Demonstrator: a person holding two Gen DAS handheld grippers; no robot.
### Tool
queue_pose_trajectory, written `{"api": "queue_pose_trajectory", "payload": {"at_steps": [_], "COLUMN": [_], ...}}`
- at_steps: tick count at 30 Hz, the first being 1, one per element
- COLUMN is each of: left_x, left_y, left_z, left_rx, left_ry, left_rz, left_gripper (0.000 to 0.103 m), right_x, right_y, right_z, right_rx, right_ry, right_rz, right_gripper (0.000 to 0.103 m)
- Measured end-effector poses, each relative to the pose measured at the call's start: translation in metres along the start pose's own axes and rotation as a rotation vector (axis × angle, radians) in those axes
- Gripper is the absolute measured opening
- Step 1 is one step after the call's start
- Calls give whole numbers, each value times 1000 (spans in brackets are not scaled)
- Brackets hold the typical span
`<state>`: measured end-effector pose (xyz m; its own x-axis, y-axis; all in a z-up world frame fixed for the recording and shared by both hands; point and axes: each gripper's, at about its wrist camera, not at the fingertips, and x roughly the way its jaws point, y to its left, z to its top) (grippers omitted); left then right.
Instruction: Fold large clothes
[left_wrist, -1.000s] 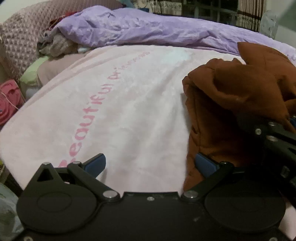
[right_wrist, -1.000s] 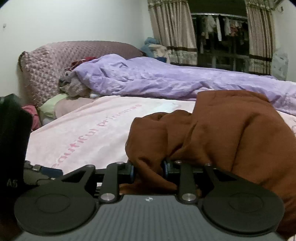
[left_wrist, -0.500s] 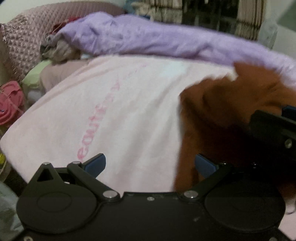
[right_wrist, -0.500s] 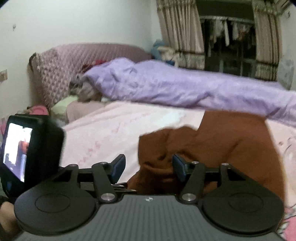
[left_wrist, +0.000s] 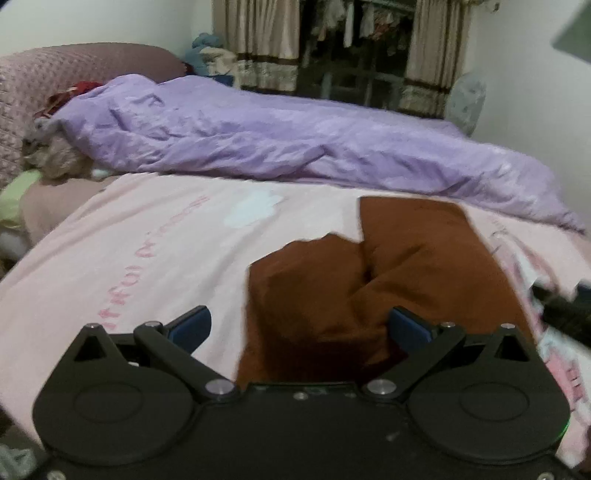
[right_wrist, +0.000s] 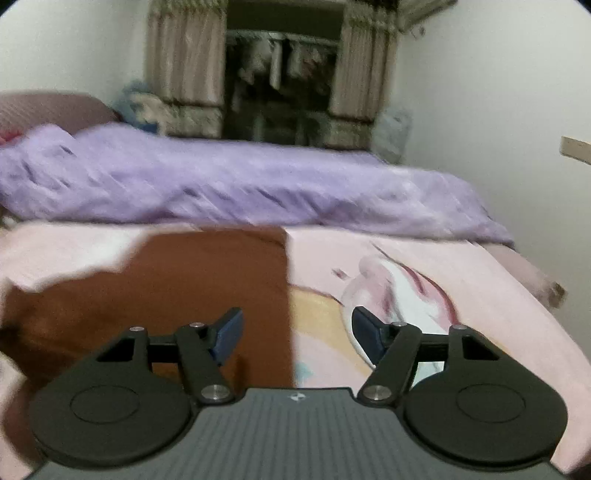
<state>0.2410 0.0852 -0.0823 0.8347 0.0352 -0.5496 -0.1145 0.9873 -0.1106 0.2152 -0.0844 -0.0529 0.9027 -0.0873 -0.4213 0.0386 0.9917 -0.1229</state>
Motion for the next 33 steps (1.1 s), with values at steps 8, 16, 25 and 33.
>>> {"api": "queue_pose_trajectory", "payload": {"at_steps": [8,16,25,33], "left_x": [28,-21,-19,-20], "left_y": [-25,5,13,-6], "left_z": [-10,0,-11,-2], "left_rx": [128,44,58,60], "left_ry": [0,-36,-6,-28], "left_rz": [-94,-190,-142,-254], "left_gripper": [50,1,31,98], "right_x": [22,15,25,30], "right_y": [-3,-21,-26,-20], "right_z": [-7,-9,-15,-20], "right_rx": [10,20,36,48], "right_ry": [40,53,69,77], "right_rz": [7,-3,2,-1], "right_gripper": [79,79,79,79]}}
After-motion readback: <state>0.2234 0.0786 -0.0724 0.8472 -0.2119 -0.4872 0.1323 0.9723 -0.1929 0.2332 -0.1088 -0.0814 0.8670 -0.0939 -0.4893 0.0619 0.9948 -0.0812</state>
